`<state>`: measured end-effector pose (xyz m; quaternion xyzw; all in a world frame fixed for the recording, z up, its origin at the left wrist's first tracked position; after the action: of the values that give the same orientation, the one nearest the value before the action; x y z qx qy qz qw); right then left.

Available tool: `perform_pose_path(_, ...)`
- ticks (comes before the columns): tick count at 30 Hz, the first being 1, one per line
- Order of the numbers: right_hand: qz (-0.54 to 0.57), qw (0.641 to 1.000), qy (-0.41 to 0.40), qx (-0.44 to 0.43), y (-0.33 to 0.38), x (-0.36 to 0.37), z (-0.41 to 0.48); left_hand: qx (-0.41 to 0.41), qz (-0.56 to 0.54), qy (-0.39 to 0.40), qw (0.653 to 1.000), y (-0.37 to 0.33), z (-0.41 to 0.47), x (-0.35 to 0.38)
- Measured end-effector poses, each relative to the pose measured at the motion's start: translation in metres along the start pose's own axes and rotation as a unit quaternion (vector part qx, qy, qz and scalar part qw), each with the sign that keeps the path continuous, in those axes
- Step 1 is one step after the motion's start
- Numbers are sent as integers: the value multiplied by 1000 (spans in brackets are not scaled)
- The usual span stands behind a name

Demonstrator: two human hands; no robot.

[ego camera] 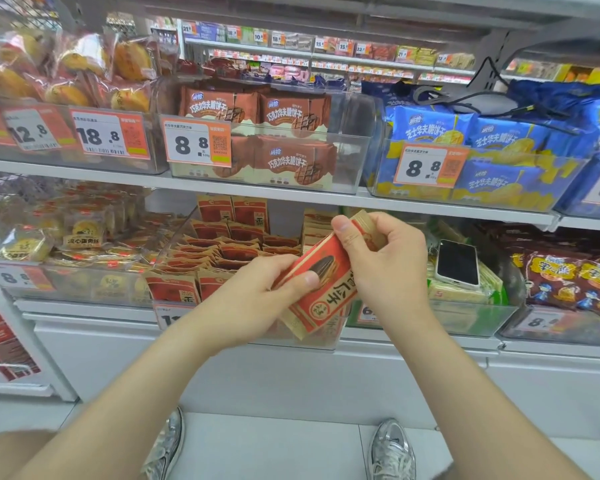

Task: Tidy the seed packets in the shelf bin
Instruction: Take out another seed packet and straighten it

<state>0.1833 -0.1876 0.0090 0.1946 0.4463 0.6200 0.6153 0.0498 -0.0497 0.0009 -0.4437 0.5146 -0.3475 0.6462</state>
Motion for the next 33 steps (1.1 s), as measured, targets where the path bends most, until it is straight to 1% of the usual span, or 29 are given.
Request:
perform_pose_path(2,-34,999,-26,0,-4,0,2,-1,-9,-7,1000,1,1,-1)
perform_pose_path(4,-61,997,-38,-9,-5,0,4,-12,-54,-14,998,3,3,-3)
perform_pose_path(6,-70,997,-39,-3,-5,1,6,-7,-89,-39,995,5,3,-4)
perform_pose_path(9,-48,998,15,45,-6,5,7,11,-134,-117,984,7,4,-5)
perform_pose_path(10,-11,996,45,82,-6,6,6,16,-156,-145,977,7,5,-5)
perform_pose_path(11,56,986,85,133,-3,6,5,20,-184,-172,967,6,5,-5)
perform_pose_path(12,141,963,129,188,-2,7,3,23,-211,-194,958,6,6,-6)
perform_pose_path(13,204,936,176,226,-1,7,0,23,-233,-211,949,6,7,-7)
perform_pose_path(14,225,920,218,236,2,6,-3,19,-248,-222,943,8,8,-9)
perform_pose_path(15,215,917,248,226,5,5,-5,10,-256,-226,940,8,9,-11)
perform_pose_path(16,195,921,262,212,5,5,-6,-2,-256,-222,941,9,11,-13)
perform_pose_path(17,174,929,258,200,4,6,-6,-14,-255,-207,945,9,12,-14)
perform_pose_path(20,112,954,203,188,1,8,-4,-32,-216,-130,967,8,12,-16)
perform_pose_path(23,84,965,176,175,3,10,-4,-39,-166,-94,981,10,11,-14)
perform_pose_path(25,79,965,186,165,4,11,-2,-35,-150,-89,984,10,11,-17)
perform_pose_path(27,89,964,194,159,7,11,-1,-28,-111,-88,990,11,13,-25)
perform_pose_path(29,144,961,187,144,8,10,0,-20,-48,-84,995,11,15,-35)
perform_pose_path(30,165,962,181,123,8,10,2,-20,-20,-81,996,12,16,-38)
perform_pose_path(31,162,968,170,89,9,9,4,-20,3,-87,996,14,17,-41)
perform_pose_path(32,138,977,154,46,9,9,7,-18,26,-108,994,16,19,-44)
perform_pose_path(33,107,986,130,4,8,10,9,-11,50,-147,988,19,22,-46)
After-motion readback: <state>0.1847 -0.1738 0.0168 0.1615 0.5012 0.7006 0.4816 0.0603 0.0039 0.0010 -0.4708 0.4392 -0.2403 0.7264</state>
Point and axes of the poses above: each hand's wrist, its own z-axis towards the middle knuckle, its own x-axis out of the palm, y = z × x, the point moved 1 cm from there along z, towards the middle knuckle, and after that the axes turned 5 degrees about -z, right-handed, at the moved point
